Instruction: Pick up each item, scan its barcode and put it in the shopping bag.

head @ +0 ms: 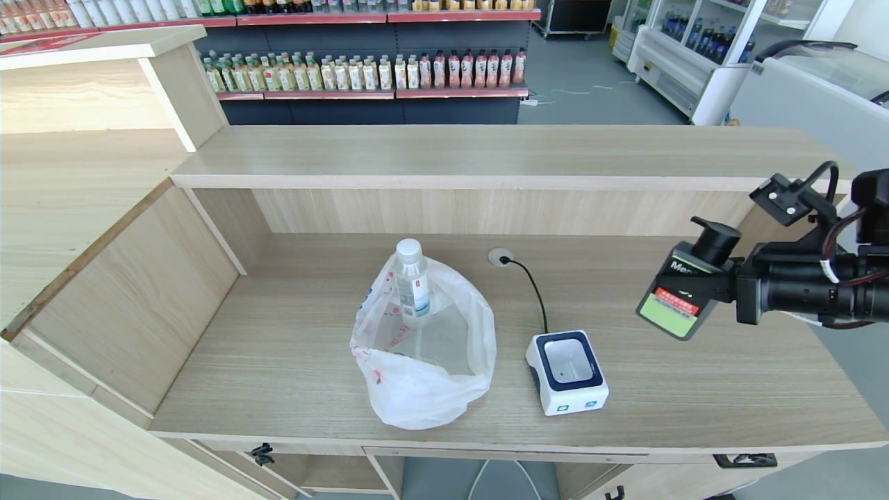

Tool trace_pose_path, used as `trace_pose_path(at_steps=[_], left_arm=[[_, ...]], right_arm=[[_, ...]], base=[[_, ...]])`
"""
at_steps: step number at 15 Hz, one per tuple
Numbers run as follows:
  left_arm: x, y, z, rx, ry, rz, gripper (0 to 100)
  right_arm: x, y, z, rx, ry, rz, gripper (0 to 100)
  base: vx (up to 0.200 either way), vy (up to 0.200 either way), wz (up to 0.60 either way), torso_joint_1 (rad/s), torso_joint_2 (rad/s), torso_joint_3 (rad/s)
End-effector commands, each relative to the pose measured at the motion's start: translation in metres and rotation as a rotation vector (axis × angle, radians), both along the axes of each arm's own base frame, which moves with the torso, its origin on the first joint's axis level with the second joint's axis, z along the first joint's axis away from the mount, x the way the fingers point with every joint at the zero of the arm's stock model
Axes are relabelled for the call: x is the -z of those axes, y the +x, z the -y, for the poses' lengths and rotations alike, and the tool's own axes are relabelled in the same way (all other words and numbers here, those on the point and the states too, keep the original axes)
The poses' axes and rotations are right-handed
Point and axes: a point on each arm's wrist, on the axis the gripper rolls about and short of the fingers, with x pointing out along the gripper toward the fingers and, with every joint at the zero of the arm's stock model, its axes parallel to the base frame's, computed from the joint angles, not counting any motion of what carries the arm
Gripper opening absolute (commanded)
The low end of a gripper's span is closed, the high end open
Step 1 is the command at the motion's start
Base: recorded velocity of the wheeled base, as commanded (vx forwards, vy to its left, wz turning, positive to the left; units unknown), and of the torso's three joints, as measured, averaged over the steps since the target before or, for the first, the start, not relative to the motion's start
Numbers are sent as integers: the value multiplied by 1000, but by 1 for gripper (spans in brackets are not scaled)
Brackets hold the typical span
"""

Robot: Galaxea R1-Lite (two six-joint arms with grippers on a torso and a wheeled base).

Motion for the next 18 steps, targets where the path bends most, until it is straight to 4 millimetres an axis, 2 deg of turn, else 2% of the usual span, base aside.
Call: trace_pose_path(at_steps=[1,4,6,7,9,14,16,18], left_arm=[[0,0,0,0,0,0,100],[0,0,0,1,0,0,100],[0,0,0,0,0,0,100],[0,0,0,0,0,0,100],[0,0,0,0,0,0,100],[0,0,0,0,0,0,100],[0,0,0,0,0,0,100],[0,0,0,0,0,0,100]], right_arm=[[-15,-29,-2,105,-121,187,0],[-13,-43,-3,351,-226,283,0],[-10,-53,-2,414,-277,311,0],[-7,-62,-1,421,-281,325,0],[-8,-65,-2,419,-276,333,0],[-14,-68,-22,331,-234,386,0],[-11,-66,-30,295,-226,379,0],[-1,-55,-36,267,-236,342,0]], base=[[0,0,0,0,0,0],[0,0,0,0,0,0],[0,0,0,0,0,0],[0,0,0,0,0,0],[0,0,0,0,0,0],[0,0,600,5,4,1],[0,0,600,-2,5,2],[0,0,600,0,10,2]])
